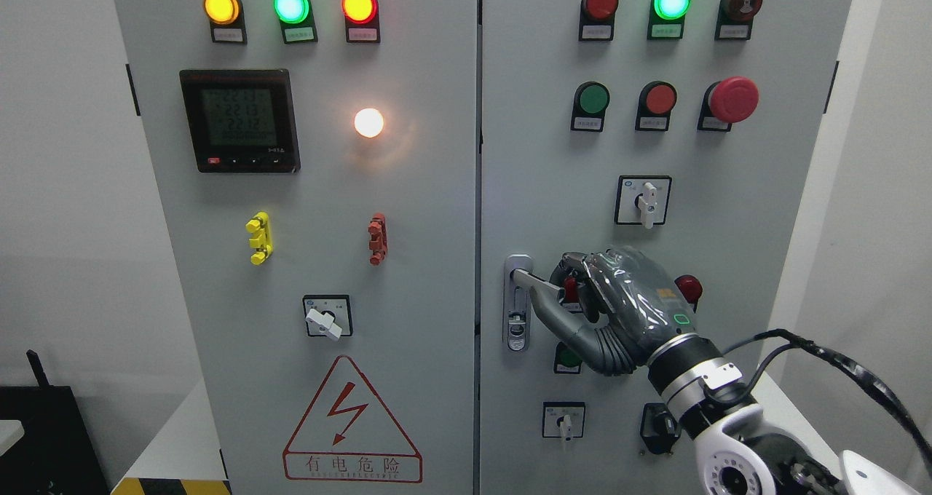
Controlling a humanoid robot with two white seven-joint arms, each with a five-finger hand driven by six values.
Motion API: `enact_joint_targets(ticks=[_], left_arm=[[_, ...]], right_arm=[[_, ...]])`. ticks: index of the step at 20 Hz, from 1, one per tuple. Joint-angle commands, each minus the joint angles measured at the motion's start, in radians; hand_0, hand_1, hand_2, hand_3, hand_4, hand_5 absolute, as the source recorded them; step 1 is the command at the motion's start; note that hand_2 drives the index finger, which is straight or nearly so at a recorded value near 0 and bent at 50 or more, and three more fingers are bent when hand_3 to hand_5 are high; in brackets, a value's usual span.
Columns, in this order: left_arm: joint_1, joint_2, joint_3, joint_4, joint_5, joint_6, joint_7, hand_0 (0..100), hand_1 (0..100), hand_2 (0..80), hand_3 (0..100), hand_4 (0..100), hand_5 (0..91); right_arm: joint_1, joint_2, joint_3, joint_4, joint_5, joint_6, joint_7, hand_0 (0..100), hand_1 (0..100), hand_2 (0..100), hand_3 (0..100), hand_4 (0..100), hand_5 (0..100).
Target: Release door handle
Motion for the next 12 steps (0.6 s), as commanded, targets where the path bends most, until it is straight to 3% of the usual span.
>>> enact_joint_targets(ticks=[1, 12], left_arm=[[0.031, 0.0, 0.0, -0.031, 0.0, 0.0, 0.001, 12, 39, 0.0, 0, 0, 0.0], [0.031, 0.0, 0.0, -0.031, 0.0, 0.0, 0.001, 12, 39, 0.0, 0, 0, 0.0]], right_arm=[[0.001, -0.002, 0.0, -0.001, 0.0, 0.0, 0.0, 53, 10, 59, 100, 100, 100], [0.001, -0.005, -0.002, -0.001, 0.0, 0.0, -0.002, 53, 10, 63, 100, 100, 100]])
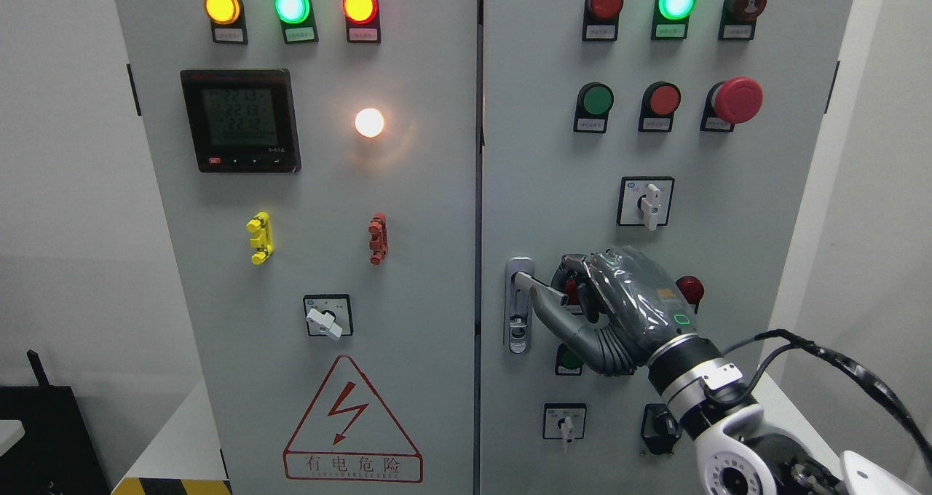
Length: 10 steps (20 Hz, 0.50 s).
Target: Release door handle
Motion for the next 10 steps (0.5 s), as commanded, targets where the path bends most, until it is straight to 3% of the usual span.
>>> enact_joint_targets(ticks=[1, 10], left_arm=[[0.031, 0.0, 0.0, -0.031, 0.0, 0.0, 0.001, 12, 39, 0.0, 0, 0, 0.0], [0.031, 0.0, 0.0, -0.031, 0.0, 0.0, 0.001, 12, 39, 0.0, 0, 0, 0.0]], right_arm=[[-0.001, -0.003, -0.003, 0.0, 0.0, 0.002, -0.001, 53, 10, 63, 100, 100, 100], [-0.001, -0.008, -0.003, -0.002, 0.0, 0.0, -0.001, 53, 10, 65, 100, 100, 100]])
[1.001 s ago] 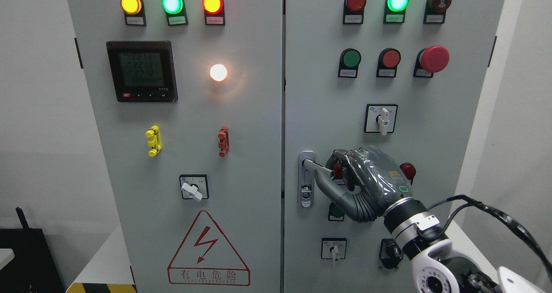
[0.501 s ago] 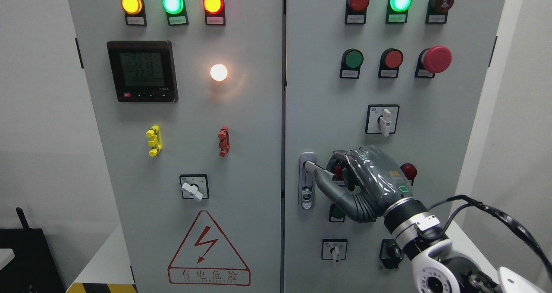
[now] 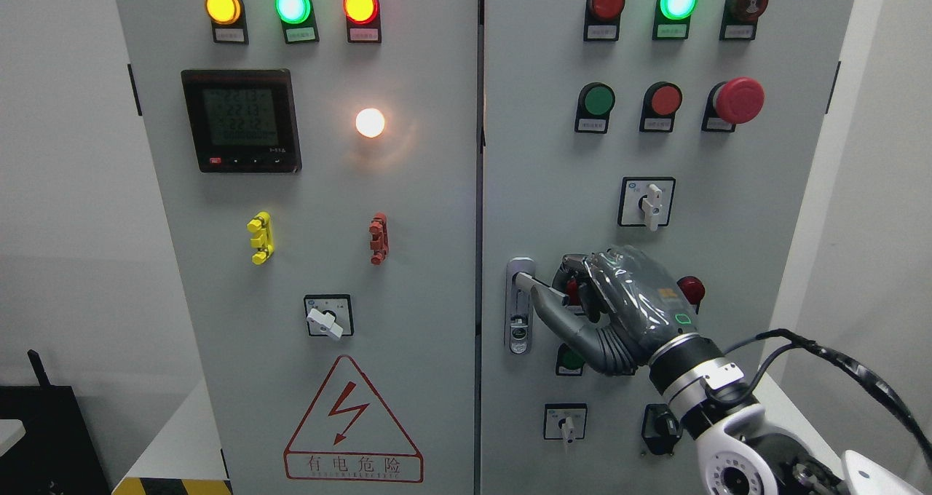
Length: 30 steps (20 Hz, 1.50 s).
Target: Release door handle
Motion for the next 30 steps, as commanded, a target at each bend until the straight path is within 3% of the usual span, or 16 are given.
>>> enact_joint_targets(ticks=[1, 30], left_arm=[[0.031, 0.0, 0.0, -0.031, 0.0, 0.0, 0.001, 12, 39, 0.0, 0, 0, 0.0], [0.031, 0.0, 0.0, -0.031, 0.0, 0.0, 0.001, 12, 39, 0.0, 0, 0, 0.0]], right_arm=[[0.0, -0.004, -0.001, -0.001, 0.0, 0.0, -0.001, 53, 10, 65, 100, 100, 100], [0.004, -0.01, -0.008, -0.003, 0.0, -0.003, -0.002, 54, 11, 76, 100, 100, 100]])
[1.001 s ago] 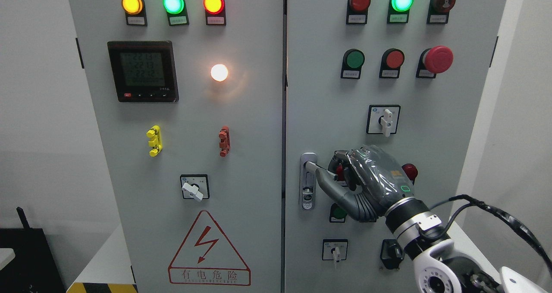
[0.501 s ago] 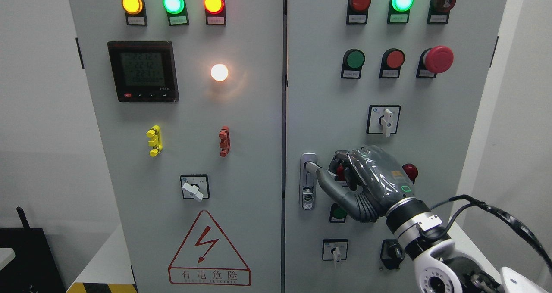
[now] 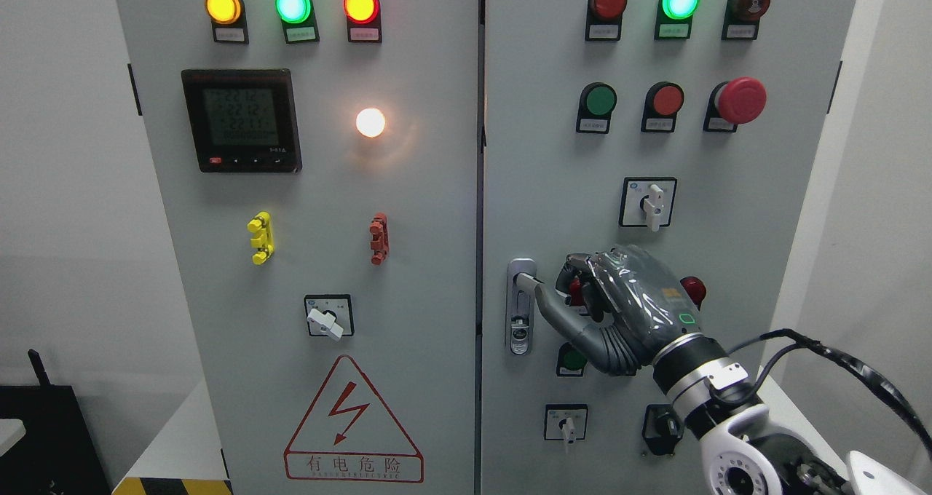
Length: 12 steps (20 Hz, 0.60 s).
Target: Release door handle
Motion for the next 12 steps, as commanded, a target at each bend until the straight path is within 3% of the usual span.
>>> enact_joint_targets(ticks=[1, 12], left_arm=[[0.031, 0.0, 0.0, -0.031, 0.0, 0.0, 0.001, 12, 39, 0.0, 0, 0, 0.0], [0.031, 0.0, 0.0, -0.031, 0.0, 0.0, 0.001, 12, 39, 0.0, 0, 0, 0.0]], right_arm=[[0.0, -0.006, -0.004, -0.001, 0.0, -0.002, 0.0, 54, 11, 77, 100, 100, 100], [0.011, -0.011, -0.005, -0.002, 0.0, -0.002, -0.006, 54, 11, 77, 100, 100, 100]])
